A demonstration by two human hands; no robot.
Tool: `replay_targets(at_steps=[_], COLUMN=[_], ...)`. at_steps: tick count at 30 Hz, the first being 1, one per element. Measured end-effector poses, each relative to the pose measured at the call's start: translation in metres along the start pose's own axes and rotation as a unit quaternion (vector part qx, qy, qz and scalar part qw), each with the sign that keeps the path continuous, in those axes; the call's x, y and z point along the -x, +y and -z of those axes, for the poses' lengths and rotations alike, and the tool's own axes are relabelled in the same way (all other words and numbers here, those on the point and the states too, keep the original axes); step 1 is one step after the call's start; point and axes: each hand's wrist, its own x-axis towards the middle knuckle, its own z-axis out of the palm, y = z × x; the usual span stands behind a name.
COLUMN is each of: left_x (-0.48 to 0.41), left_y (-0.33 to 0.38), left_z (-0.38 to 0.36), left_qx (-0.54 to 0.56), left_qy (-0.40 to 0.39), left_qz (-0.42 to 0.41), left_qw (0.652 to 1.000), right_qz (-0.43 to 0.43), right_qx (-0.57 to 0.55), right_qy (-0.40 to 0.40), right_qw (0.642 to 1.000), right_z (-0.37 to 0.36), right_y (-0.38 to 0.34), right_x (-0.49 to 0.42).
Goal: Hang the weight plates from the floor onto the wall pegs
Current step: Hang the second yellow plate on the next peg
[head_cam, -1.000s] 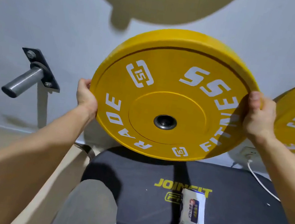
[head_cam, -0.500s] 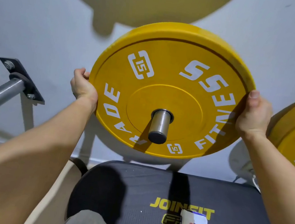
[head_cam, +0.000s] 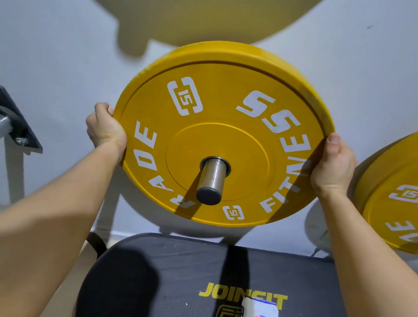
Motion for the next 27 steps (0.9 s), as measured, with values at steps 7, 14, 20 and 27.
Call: replay_targets(at_steps=[7, 14, 20, 27], left_x=[-0.014, 0.045, 0.088, 0.063], left_y=[0.014, 0.084, 0.097, 0.07], left_z=[0.019, -0.01, -0.04, -0.008], left_qx=[-0.194, -0.21, -0.318, -0.276], left_qy=[-0.051, -0.09, -0.178, -0.16], left_qz=[-0.03, -0.395, -0.57, -0.5], left_qw=[0.979, 0.89, 0.736, 0.805], right_qz=[-0.012, -0.187, -0.152, -0.098], right_qx=[-0.023, -0.116, -0.096, -0.077], right_qy=[-0.042, -0.11, -0.095, -0.099], right_qw=[0.999, 0.969, 0.979, 0.987], right_z=[0.007, 0.015, 0.031, 0.031], right_y=[0.002, -0.006, -0.023, -0.061], right_x=[-0.001, 0.014, 0.014, -0.015])
